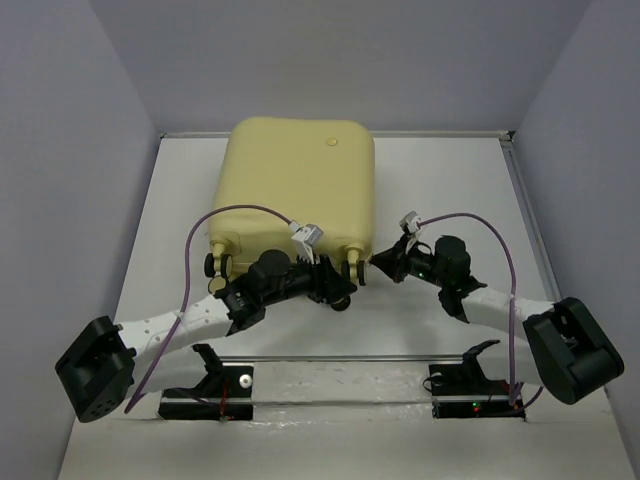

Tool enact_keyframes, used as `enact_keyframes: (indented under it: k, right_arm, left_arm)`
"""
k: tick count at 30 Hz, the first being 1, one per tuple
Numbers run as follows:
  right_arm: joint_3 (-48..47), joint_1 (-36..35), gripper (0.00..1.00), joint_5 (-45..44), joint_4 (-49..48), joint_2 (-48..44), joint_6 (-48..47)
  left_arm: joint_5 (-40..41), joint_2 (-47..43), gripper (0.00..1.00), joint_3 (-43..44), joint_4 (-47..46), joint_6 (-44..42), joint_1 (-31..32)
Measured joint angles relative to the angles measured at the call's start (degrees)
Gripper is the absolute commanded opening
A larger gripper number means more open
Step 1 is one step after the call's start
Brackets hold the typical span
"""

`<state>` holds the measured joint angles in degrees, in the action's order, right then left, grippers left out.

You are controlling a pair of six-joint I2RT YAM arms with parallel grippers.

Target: Pack the luggage

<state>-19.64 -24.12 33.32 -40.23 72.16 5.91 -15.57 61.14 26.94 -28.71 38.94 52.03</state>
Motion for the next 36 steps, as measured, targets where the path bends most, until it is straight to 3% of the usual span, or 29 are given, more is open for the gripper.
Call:
enact_keyframes:
  k: [4,8,16,22,25,27,28,29,32,36]
  right_arm:
    - [2.7,-2.2,0.07,-4.5,-1.1,-3.7,3.4]
    - [3.6,-6.7,0.07,-11.4,3.7,-9.2,5.0]
    - [6.1,-22.3,0.07,-27.0,8.6,-16.1,9.9]
    - [6.1,-31.3,0.07,-44.7,1.4,-8.0,15.3]
    - [5.4,-36.6,0.07,-53.6,-7.0,-1.4,17.3]
    - [3.9,-42.0,0.07,-60.9,-18.8,7.7,17.9]
    - [2.8,-44.7,0.07,-65.1,-24.7,13.6,17.8]
    - [1.5,-45.8,0.07,-67.0,-28.0,17.7,17.9]
    - [-0.2,-49.5,0.07,-71.3,-39.0,26.2,22.1]
    - [0.2,-51.3,0.07,-73.0,-44.0,25.2,23.2]
  left_arm:
    - [0.7,0.9,0.53,2.2,2.6,-1.2,0.0]
    - [1.7,3.1,0.53,5.7,5.4,-3.0,0.0]
    - [0.0,7.4,0.53,11.2,7.0,-5.3,0.9]
    - [-0.9,8.1,0.53,13.7,12.3,-6.2,-0.2]
    - [0.3,11.1,0.53,17.2,15.2,-6.3,-1.1]
    - [0.6,13.8,0.54,20.2,15.6,-5.7,-1.1]
    - [0.5,15.3,0.58,21.9,16.1,-5.2,-1.0]
    - [0.9,16.5,0.7,23.4,16.7,-4.9,-0.8]
    - [0.5,19.0,0.9,26.4,18.9,-7.5,-0.8]
    - [1.9,18.6,0.97,29.1,16.9,-6.5,-1.8]
